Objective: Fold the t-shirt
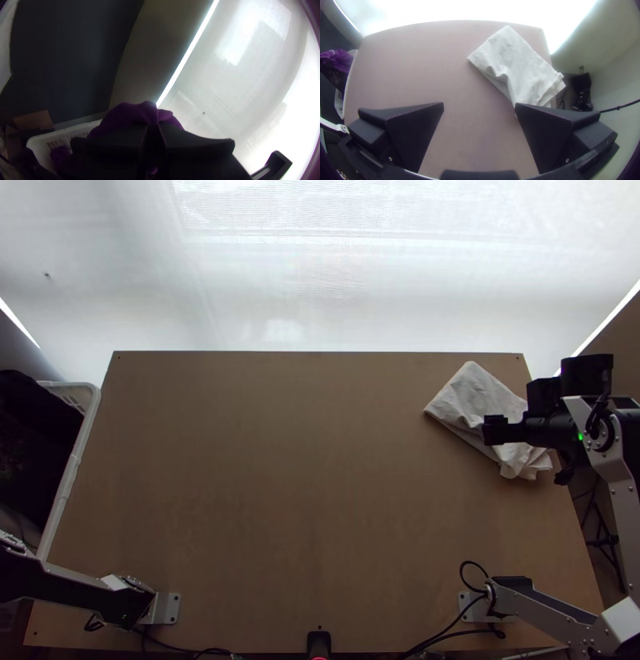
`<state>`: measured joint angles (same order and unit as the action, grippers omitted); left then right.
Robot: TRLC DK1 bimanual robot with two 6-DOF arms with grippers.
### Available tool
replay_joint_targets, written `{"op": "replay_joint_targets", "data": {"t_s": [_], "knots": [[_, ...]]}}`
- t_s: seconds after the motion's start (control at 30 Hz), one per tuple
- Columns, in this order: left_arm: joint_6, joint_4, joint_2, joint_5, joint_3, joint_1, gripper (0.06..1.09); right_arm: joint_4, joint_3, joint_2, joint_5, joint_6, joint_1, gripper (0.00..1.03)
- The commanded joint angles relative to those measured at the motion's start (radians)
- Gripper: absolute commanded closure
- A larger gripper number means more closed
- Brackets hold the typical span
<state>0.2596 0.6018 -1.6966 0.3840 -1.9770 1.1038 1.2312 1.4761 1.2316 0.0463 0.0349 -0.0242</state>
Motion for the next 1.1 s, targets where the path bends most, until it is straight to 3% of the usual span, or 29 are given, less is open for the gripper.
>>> {"op": "replay_joint_targets", "data": {"t_s": [0.0,0.23,0.3,0.33,0.37,0.4,0.67,0.83,0.9,0.97,1.07], "knots": [[0.055,-0.023,0.057,0.052,-0.011,0.056,1.05,-0.001,-0.013,-0.012,0.0,0.007,-0.003,0.04],[-0.042,-0.01,0.032,0.052,0.124,0.057,1.03,-0.006,-0.007,-0.009,0.0,0.014,-0.005,0.04],[-0.079,0.006,0.037,0.052,0.164,0.057,0.94,-0.007,-0.003,-0.007,0.0,0.019,-0.003,0.04],[-0.097,0.023,0.043,0.052,0.178,0.057,0.84,-0.007,-0.002,-0.006,0.0,0.022,-0.003,0.04],[-0.12,0.038,0.049,0.052,0.188,0.057,0.82,-0.007,0.0,-0.003,0.0,0.022,-0.003,0.04],[-0.155,0.038,0.078,0.052,0.222,0.057,1.05,-0.01,0.001,0.0,0.0,0.023,-0.003,0.04],[-0.292,0.013,0.241,0.082,0.379,0.016,1.05,-0.016,0.02,0.022,0.0,0.023,-0.011,0.04],[-0.25,0.0,0.282,0.081,0.368,-0.013,1.05,-0.021,0.047,0.039,0.0,0.023,-0.019,0.04],[-0.129,-0.059,0.281,0.089,0.334,-0.018,1.05,-0.021,0.062,0.046,0.0,0.023,-0.017,0.04],[-0.033,-0.097,0.284,0.197,0.313,-0.021,1.05,-0.021,0.062,0.048,0.0,0.025,-0.017,0.04],[0.073,-0.117,0.321,0.211,0.296,-0.108,1.05,-0.021,0.049,0.048,0.0,0.025,-0.016,0.04]]}}
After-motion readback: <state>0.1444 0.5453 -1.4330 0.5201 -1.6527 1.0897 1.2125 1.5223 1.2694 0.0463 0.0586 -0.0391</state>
